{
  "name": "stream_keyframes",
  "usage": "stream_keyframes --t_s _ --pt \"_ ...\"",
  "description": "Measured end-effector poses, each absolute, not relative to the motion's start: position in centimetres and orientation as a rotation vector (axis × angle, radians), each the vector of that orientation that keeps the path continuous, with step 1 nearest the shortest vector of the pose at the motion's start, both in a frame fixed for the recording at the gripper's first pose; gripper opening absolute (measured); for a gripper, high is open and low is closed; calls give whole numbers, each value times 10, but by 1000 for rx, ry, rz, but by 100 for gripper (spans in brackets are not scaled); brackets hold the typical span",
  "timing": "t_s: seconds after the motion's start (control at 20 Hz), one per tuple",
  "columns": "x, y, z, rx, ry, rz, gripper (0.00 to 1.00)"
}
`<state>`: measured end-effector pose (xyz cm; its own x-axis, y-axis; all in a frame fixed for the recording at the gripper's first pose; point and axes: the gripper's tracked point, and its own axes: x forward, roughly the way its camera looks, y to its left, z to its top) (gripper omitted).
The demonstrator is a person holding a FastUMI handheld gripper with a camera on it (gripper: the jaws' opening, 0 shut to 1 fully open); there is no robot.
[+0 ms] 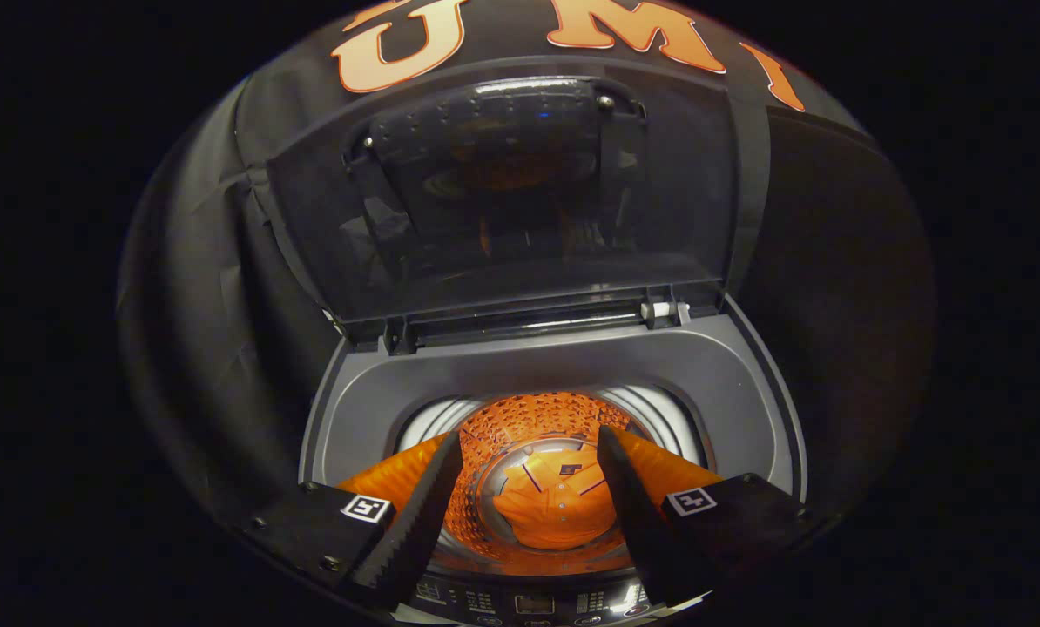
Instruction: Put the clothes into the washing machine and then close the washing machine lid.
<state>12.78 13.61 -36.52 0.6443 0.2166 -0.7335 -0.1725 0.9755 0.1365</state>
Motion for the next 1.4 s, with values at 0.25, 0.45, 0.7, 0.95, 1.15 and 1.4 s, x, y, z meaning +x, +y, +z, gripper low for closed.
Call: stream_keyframes --t_s 0.25,0.45,0.7,0.95,1.15,1.4 --pt "124 138 -324 61 766 245 99" --pt "126 141 -262 89 658 267 99" --pt "155 130 -154 127 446 245 98" --pt "226 120 -88 78 317 231 98" --pt "283 112 -81 23 303 204 98" --pt "327 127 -112 8 370 250 98"
